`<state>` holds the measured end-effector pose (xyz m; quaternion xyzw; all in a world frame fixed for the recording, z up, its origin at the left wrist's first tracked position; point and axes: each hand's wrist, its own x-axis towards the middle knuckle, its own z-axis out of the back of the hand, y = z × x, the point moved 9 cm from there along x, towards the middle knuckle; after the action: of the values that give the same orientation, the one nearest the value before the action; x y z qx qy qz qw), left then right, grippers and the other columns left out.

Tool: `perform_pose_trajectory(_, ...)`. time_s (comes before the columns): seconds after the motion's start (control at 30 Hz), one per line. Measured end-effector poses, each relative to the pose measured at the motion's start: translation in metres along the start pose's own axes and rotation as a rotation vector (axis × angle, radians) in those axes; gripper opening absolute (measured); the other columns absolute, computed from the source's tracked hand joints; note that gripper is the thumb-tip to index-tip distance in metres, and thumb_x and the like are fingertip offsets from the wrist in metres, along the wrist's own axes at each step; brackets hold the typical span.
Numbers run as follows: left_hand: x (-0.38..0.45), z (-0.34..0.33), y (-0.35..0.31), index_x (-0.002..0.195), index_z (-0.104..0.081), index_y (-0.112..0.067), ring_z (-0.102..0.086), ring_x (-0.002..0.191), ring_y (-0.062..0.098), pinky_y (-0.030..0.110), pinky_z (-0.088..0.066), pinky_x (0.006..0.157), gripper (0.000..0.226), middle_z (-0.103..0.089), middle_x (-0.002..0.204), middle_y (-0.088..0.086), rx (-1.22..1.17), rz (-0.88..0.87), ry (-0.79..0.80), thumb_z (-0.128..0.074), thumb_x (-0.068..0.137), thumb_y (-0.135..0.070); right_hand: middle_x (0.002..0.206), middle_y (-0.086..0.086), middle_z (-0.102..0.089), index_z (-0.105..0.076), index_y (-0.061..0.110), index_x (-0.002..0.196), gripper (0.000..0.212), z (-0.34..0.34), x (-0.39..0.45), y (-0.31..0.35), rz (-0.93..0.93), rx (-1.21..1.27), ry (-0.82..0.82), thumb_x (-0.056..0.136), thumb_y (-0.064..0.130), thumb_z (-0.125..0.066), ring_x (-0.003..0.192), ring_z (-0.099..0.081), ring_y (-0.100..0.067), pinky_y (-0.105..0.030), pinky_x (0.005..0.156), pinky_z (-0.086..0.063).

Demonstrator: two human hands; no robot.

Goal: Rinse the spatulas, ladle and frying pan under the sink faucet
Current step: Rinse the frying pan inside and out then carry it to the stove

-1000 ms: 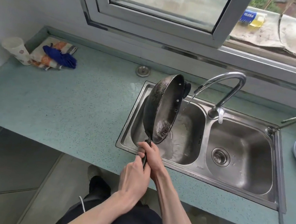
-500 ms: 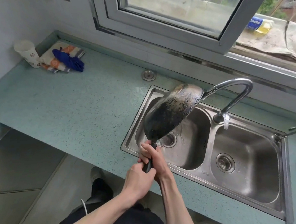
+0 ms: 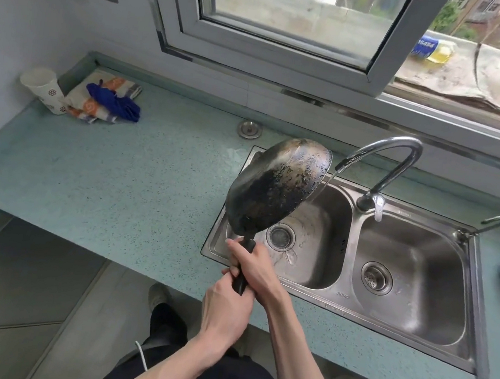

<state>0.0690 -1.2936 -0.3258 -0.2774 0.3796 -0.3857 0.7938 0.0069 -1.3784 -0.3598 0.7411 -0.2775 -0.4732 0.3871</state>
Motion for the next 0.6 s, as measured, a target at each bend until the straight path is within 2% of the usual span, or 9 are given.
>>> perform_pose_trajectory(0.17,-0.001,0.013,-0.007,0.098,-0.062,-0.023,-0.068,0.084,0.027,0.037,-0.044,0.066,0.022,-0.075,0.087,0.001,0.007,-0.085,-0.09,-0.058,0.096,-0.045,0.062,0.001,-0.035,-0.047,0.016,0.094,0.017,-0.012,0.004,0.005,0.01,0.136,0.09,0.106,0.022,-0.057,0.048,-0.034,-0.011,-0.037,0.077,-0.059)
perform_pose_trajectory(0.27,-0.003,0.02,-0.014,0.096,-0.058,-0.029,-0.065,0.073,0.017,0.025,-0.033,0.058,0.014,-0.066,0.073,-0.01,0.021,-0.147,-0.117,-0.058,0.098,-0.042,0.062,0.003,-0.029,-0.046,0.018,0.09,0.021,-0.015,0.005,0.011,0.04,0.192,0.121,0.106,0.025,-0.058,0.045,-0.029,-0.009,-0.035,0.075,-0.059)
perform_pose_trajectory(0.33,-0.003,0.023,-0.016,0.096,-0.058,-0.031,-0.058,0.064,0.008,0.02,-0.037,0.056,0.01,-0.061,0.07,-0.015,0.027,-0.164,-0.127,-0.059,0.098,-0.041,0.062,0.001,-0.026,-0.051,0.018,0.086,0.026,-0.018,0.005,0.016,0.029,0.234,0.128,0.105,0.034,-0.059,0.044,-0.029,-0.01,-0.034,0.073,-0.058)
perform_pose_trajectory(0.4,0.0,0.025,-0.012,0.096,-0.059,-0.033,-0.056,0.063,0.0,0.014,-0.04,0.058,0.007,-0.062,0.072,-0.016,0.021,-0.161,-0.134,-0.061,0.097,-0.04,0.06,0.0,-0.023,-0.055,0.017,0.084,0.032,-0.02,0.009,0.014,-0.002,0.257,0.103,0.102,0.042,-0.062,0.042,-0.028,-0.011,-0.034,0.068,-0.057)
perform_pose_trajectory(0.43,0.002,0.026,-0.009,0.094,-0.059,-0.034,-0.058,0.066,0.001,0.015,-0.041,0.059,0.007,-0.064,0.073,-0.015,0.008,-0.145,-0.138,-0.063,0.095,-0.04,0.058,0.0,-0.022,-0.056,0.016,0.082,0.034,-0.021,0.012,0.012,-0.002,0.258,0.083,0.101,0.043,-0.063,0.041,-0.028,-0.011,-0.034,0.066,-0.056)
perform_pose_trajectory(0.53,0.008,0.027,0.006,0.091,-0.061,-0.032,-0.065,0.074,0.013,0.033,-0.049,0.065,0.01,-0.071,0.078,-0.009,-0.042,-0.082,-0.156,-0.068,0.091,-0.039,0.055,0.0,-0.023,-0.057,0.017,0.079,0.032,-0.028,0.022,-0.001,0.01,0.266,0.076,0.101,0.039,-0.064,0.04,-0.026,-0.011,-0.035,0.064,-0.056)
perform_pose_trajectory(0.6,0.011,0.027,0.016,0.091,-0.061,-0.03,-0.067,0.075,0.017,0.037,-0.052,0.067,0.011,-0.071,0.079,-0.006,-0.043,-0.06,-0.167,-0.069,0.09,-0.038,0.054,0.001,-0.024,-0.056,0.018,0.079,0.029,-0.033,0.028,-0.012,-0.001,0.286,0.094,0.102,0.035,-0.062,0.039,-0.025,-0.01,-0.034,0.063,-0.056)
